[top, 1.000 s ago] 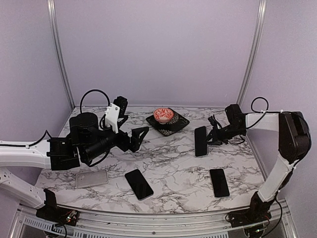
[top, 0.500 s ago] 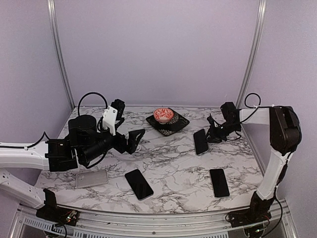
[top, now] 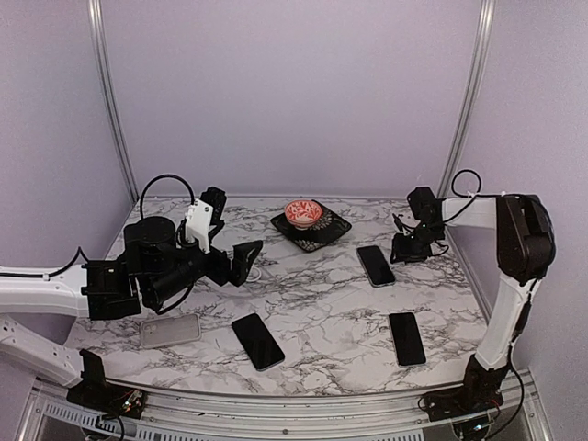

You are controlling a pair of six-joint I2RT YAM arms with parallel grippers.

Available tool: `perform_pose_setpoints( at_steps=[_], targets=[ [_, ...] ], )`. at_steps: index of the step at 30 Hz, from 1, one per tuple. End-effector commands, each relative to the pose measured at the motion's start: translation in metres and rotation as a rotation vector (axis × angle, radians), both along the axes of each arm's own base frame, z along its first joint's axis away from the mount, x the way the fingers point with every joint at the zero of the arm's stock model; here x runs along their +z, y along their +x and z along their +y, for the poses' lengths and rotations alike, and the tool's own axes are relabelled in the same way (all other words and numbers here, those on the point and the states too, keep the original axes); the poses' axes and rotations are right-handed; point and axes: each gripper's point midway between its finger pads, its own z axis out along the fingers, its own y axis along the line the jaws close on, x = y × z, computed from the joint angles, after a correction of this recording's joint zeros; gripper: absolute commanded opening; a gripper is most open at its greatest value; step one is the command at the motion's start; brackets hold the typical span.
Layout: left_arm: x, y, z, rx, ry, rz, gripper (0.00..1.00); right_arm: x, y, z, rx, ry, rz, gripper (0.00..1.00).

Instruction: Put the phone into the phone case

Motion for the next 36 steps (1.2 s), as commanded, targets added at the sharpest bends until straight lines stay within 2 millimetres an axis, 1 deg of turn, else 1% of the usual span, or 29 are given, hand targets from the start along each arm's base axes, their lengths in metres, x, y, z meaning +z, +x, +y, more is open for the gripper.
perform_pose_setpoints(
  at_steps=[1, 2, 4, 5, 6, 7, 9, 10, 11, 12, 13, 15, 16, 18, 20, 22, 26, 27, 29, 30, 32, 34, 36],
  targets=[
    [-0.01, 0.005, 0.015, 0.061, 0.025, 0.007, 0.99, 0.053, 0.009, -0.006, -0.029, -0.258, -0.151, 0.53],
    [-0.013, 0.007, 0.019, 0.08, 0.033, 0.014, 0.99, 0.061, 0.007, 0.005, -0.011, -0.286, -0.182, 0.57],
    [-0.027, 0.015, 0.029, 0.127, 0.046, 0.069, 0.99, 0.075, 0.001, 0.035, 0.036, -0.295, -0.242, 0.67],
    [-0.037, 0.022, 0.034, 0.144, 0.057, 0.118, 0.99, 0.081, -0.003, 0.053, 0.064, -0.275, -0.269, 0.71],
    [-0.05, 0.03, 0.039, 0.16, 0.061, 0.177, 0.99, 0.085, -0.006, 0.069, 0.081, -0.256, -0.289, 0.72],
    [-0.061, 0.039, 0.045, 0.187, 0.067, 0.234, 0.99, 0.09, -0.008, 0.085, 0.089, -0.231, -0.311, 0.73],
    [-0.08, 0.05, 0.054, 0.224, 0.076, 0.313, 0.99, 0.098, -0.011, 0.123, 0.116, -0.151, -0.36, 0.73],
    [-0.086, 0.053, 0.057, 0.233, 0.077, 0.328, 0.99, 0.101, -0.013, 0.147, 0.145, -0.11, -0.387, 0.72],
    [-0.09, 0.055, 0.059, 0.244, 0.076, 0.337, 0.99, 0.103, -0.019, 0.177, 0.19, -0.074, -0.41, 0.7],
    [-0.094, 0.056, 0.061, 0.251, 0.064, 0.341, 0.99, 0.103, -0.021, 0.199, 0.222, -0.052, -0.429, 0.69],
    [-0.096, 0.058, 0.062, 0.256, 0.045, 0.344, 0.99, 0.102, -0.022, 0.221, 0.252, -0.037, -0.442, 0.68],
    [-0.102, 0.063, 0.07, 0.282, 0.001, 0.366, 0.99, 0.094, -0.021, 0.258, 0.303, -0.015, -0.441, 0.64],
    [-0.106, 0.065, 0.073, 0.295, -0.014, 0.382, 0.99, 0.091, -0.018, 0.275, 0.323, -0.007, -0.44, 0.62],
    [-0.115, 0.066, 0.081, 0.323, -0.016, 0.411, 0.99, 0.079, -0.011, 0.297, 0.341, -0.013, -0.433, 0.59],
    [-0.125, 0.065, 0.086, 0.336, 0.004, 0.43, 0.99, 0.072, -0.002, 0.316, 0.355, -0.007, -0.441, 0.58],
    [-0.132, 0.063, 0.089, 0.34, 0.011, 0.438, 0.99, 0.058, 0.001, 0.33, 0.373, -0.003, -0.43, 0.55],
    [-0.141, 0.061, 0.093, 0.349, -0.003, 0.445, 0.99, 0.031, -0.004, 0.356, 0.432, 0.027, -0.393, 0.45],
    [-0.143, 0.061, 0.093, 0.349, -0.004, 0.448, 0.99, 0.024, -0.005, 0.36, 0.446, 0.02, -0.385, 0.45],
    [-0.146, 0.061, 0.092, 0.346, -0.001, 0.452, 0.99, 0.012, -0.005, 0.363, 0.457, -0.006, -0.36, 0.42],
    [-0.149, 0.061, 0.091, 0.345, 0.004, 0.458, 0.99, 0.004, -0.006, 0.362, 0.458, -0.021, -0.342, 0.39],
    [-0.153, 0.061, 0.09, 0.345, 0.013, 0.467, 0.99, -0.005, -0.007, 0.361, 0.456, -0.032, -0.318, 0.35],
    [-0.157, 0.061, 0.09, 0.344, 0.02, 0.472, 0.99, -0.009, -0.011, 0.361, 0.46, -0.033, -0.308, 0.3],
    [-0.159, 0.062, 0.09, 0.347, 0.025, 0.475, 0.99, -0.01, -0.016, 0.362, 0.467, -0.031, -0.307, 0.29]
  ],
)
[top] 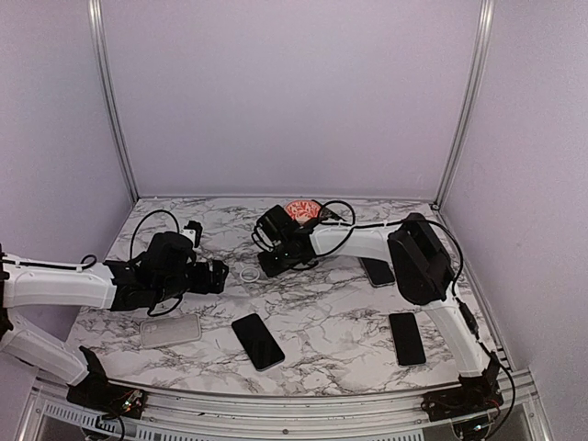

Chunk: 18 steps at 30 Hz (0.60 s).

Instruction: Put the phone into the phone case

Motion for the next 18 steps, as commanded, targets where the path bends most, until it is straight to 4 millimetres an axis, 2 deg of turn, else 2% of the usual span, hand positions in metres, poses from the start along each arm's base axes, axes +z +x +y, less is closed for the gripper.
perform_pose_setpoints(
  at_steps=[1, 5, 7, 10, 13, 15, 18],
  targets=[
    [-0.003, 0.003, -0.002, 0.001, -0.013, 0.001, 0.99, 0.005, -0.013, 0.007, 0.025, 0.002, 0.017, 0.29],
    [-0.003, 0.004, -0.004, -0.003, -0.016, -0.002, 0.99, 0.01, -0.013, 0.008, 0.024, -0.004, 0.004, 0.29],
    [-0.003, 0.004, -0.004, -0.006, -0.011, -0.005, 0.99, 0.024, -0.007, 0.01, 0.024, -0.005, -0.028, 0.29],
    [-0.004, 0.004, -0.004, -0.006, -0.007, -0.005, 0.99, 0.056, 0.006, 0.012, 0.016, -0.001, -0.102, 0.3],
    [-0.004, 0.004, -0.003, -0.004, -0.005, -0.005, 0.99, 0.081, 0.007, 0.015, 0.025, 0.041, -0.142, 0.3],
    [-0.005, 0.004, -0.003, -0.002, -0.005, -0.004, 0.99, 0.083, 0.002, 0.018, 0.039, 0.075, -0.131, 0.31],
    [-0.007, 0.005, -0.004, -0.002, -0.005, 0.0, 0.99, 0.061, -0.005, 0.02, 0.052, 0.079, -0.081, 0.33]
  ],
)
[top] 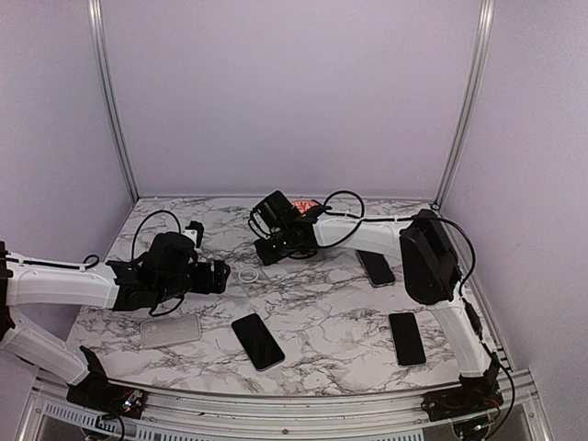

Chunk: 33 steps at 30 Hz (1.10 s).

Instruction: Put the phone into the phone case

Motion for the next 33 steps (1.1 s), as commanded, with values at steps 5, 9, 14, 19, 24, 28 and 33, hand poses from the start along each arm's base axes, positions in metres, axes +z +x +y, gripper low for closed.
perform_pose_setpoints(
  at_steps=[5, 9, 14, 19, 24, 28, 33],
  targets=[
    [-0.006, 0.003, -0.001, -0.001, 0.004, 0.004, 0.99, -0.015, -0.013, 0.014, 0.041, 0.037, 0.062, 0.41],
    [-0.009, 0.004, -0.002, 0.0, 0.011, 0.009, 0.99, -0.032, -0.02, 0.02, 0.064, 0.042, 0.106, 0.43],
    [-0.013, 0.003, -0.002, -0.003, 0.014, 0.019, 0.99, -0.047, -0.021, 0.012, 0.043, 0.0, 0.118, 0.23],
    [-0.011, 0.004, -0.002, -0.002, 0.015, 0.015, 0.99, -0.047, -0.023, 0.007, 0.03, -0.017, 0.123, 0.06],
    [-0.01, 0.004, -0.002, 0.0, 0.016, 0.012, 0.99, -0.023, -0.019, -0.006, -0.014, -0.032, 0.078, 0.0],
    [-0.008, 0.004, -0.001, 0.001, 0.015, 0.008, 0.99, 0.008, -0.024, -0.028, -0.058, -0.037, 0.031, 0.0],
    [-0.006, 0.004, 0.001, 0.003, 0.015, -0.005, 0.99, 0.013, -0.059, -0.086, -0.136, -0.077, 0.043, 0.0]
  ],
)
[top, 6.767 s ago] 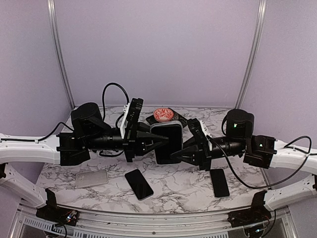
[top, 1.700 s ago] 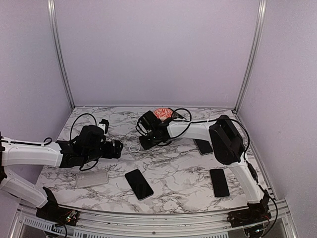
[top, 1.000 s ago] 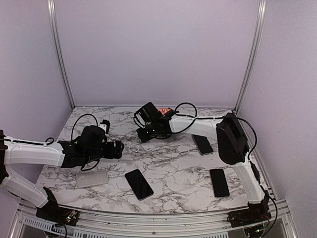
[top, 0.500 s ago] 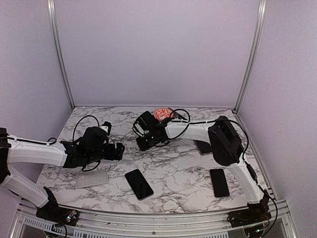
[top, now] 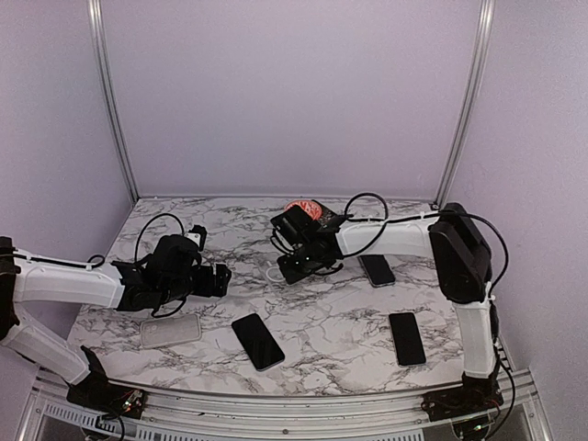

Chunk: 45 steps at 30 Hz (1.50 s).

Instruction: Put the phone into the phone case

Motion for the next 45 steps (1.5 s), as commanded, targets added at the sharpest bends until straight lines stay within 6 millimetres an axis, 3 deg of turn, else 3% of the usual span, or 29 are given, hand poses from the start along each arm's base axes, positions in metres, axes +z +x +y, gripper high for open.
perform_pose_setpoints(
  at_steps=[1, 6, 8, 13, 17, 21, 26, 29, 34, 39, 45],
  targets=[
    [0.006, 0.003, 0.003, 0.007, -0.005, -0.032, 0.99, 0.032, -0.025, -0.048, -0.102, 0.004, -0.044, 0.0],
    [0.005, 0.005, 0.002, 0.005, 0.001, -0.032, 0.99, 0.01, -0.077, -0.117, -0.214, -0.064, 0.041, 0.0],
    [0.006, 0.006, 0.001, 0.004, -0.003, -0.032, 0.99, 0.002, -0.096, -0.136, -0.255, -0.069, 0.07, 0.0],
    [0.008, 0.007, -0.004, -0.011, -0.014, -0.028, 0.99, 0.005, -0.121, -0.154, -0.313, -0.102, 0.032, 0.0],
    [0.014, 0.008, -0.007, -0.021, -0.017, -0.036, 0.99, 0.023, -0.124, -0.142, -0.212, -0.116, -0.053, 0.0],
    [0.029, 0.002, -0.026, -0.116, -0.08, -0.027, 0.99, 0.069, -0.116, -0.124, -0.021, -0.065, -0.211, 0.0],
    [0.089, -0.054, -0.1, -0.593, -0.396, 0.01, 0.99, 0.142, -0.127, -0.101, 0.243, 0.06, -0.457, 0.0],
    [0.124, -0.073, -0.116, -0.724, -0.494, -0.025, 0.99, 0.173, -0.13, -0.093, 0.319, 0.076, -0.566, 0.0],
    [0.163, -0.086, -0.13, -0.834, -0.613, -0.058, 0.99, 0.196, -0.134, -0.079, 0.41, -0.006, -0.689, 0.0],
    [0.163, -0.082, -0.145, -0.853, -0.662, 0.009, 0.98, 0.209, -0.146, -0.063, 0.489, 0.019, -0.745, 0.0],
    [0.147, -0.082, -0.172, -0.879, -0.668, 0.097, 0.78, 0.225, -0.148, -0.054, 0.52, 0.024, -0.801, 0.0]
  ],
)
